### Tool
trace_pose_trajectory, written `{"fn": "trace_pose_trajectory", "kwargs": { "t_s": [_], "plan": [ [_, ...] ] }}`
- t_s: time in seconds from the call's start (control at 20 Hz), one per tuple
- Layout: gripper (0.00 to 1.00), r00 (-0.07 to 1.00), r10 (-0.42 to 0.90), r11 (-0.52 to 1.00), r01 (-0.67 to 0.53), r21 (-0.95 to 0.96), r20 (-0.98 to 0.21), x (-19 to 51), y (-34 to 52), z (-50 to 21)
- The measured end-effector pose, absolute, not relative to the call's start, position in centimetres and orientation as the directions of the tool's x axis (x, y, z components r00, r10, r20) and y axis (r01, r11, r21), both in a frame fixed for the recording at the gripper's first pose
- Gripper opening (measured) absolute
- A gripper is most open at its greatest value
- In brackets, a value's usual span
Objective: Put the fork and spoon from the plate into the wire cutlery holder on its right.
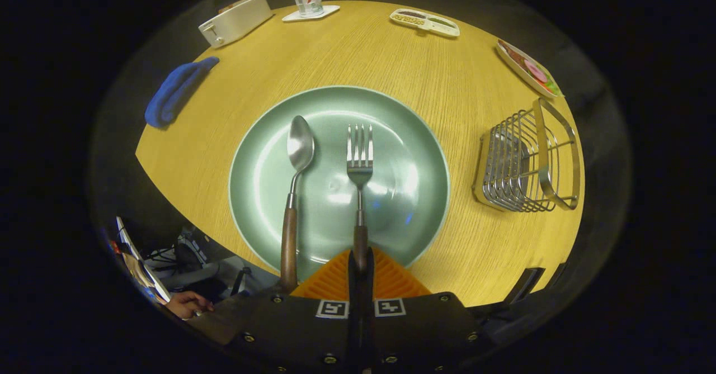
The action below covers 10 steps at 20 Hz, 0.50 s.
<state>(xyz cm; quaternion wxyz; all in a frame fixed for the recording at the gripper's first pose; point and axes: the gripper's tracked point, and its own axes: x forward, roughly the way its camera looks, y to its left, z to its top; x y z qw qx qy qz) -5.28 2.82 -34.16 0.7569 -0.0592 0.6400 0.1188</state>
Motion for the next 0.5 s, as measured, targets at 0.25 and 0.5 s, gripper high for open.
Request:
{"fn": "trace_pose_trajectory", "kwargs": {
  "t_s": [0.25, 0.5],
  "plan": [
    [0.03, 0.074, 0.183, 0.932, -0.330, 0.149, -0.980, -5.1, 1.9, -32.5],
    [0.02, -0.032, 0.127, 0.869, -0.478, 0.127, -0.991, -6.1, -2.1, -28.9]
  ]
}}
